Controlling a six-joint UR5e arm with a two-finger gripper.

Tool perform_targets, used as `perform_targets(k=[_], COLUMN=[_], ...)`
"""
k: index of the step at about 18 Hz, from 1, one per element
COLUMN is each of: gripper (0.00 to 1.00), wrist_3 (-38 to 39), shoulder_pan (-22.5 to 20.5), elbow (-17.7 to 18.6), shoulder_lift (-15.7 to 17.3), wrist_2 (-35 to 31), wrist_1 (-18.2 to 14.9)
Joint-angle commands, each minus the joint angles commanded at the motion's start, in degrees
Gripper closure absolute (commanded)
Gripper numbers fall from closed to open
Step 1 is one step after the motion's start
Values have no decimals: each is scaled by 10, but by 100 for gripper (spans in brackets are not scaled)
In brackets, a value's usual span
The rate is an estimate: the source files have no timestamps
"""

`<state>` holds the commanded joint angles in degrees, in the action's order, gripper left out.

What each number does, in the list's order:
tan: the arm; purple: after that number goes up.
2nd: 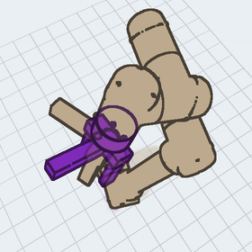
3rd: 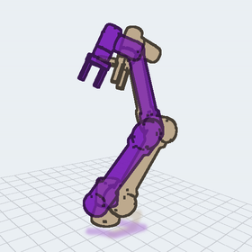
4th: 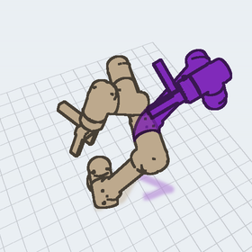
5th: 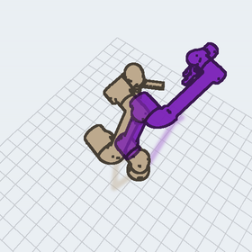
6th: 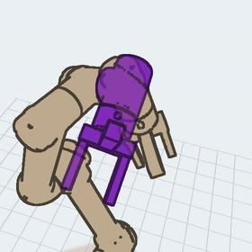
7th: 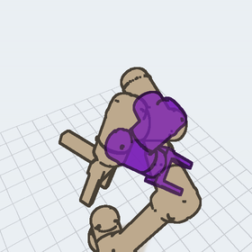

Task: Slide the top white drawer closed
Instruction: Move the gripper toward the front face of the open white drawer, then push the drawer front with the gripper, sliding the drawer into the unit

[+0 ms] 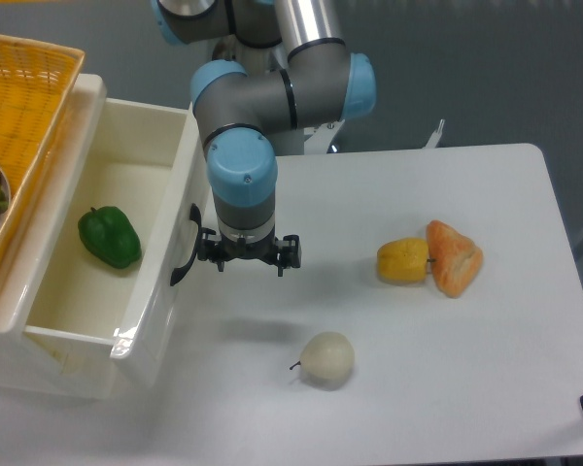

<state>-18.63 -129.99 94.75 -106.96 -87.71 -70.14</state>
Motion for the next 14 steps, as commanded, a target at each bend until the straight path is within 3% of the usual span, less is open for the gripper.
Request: perform_targets(k=[14], gripper=[0], wrist_3=[0], shoulder_pan=[17], elbow=[1], shoulder_lift=[3], wrist_2=[0], wrist_1=[-2])
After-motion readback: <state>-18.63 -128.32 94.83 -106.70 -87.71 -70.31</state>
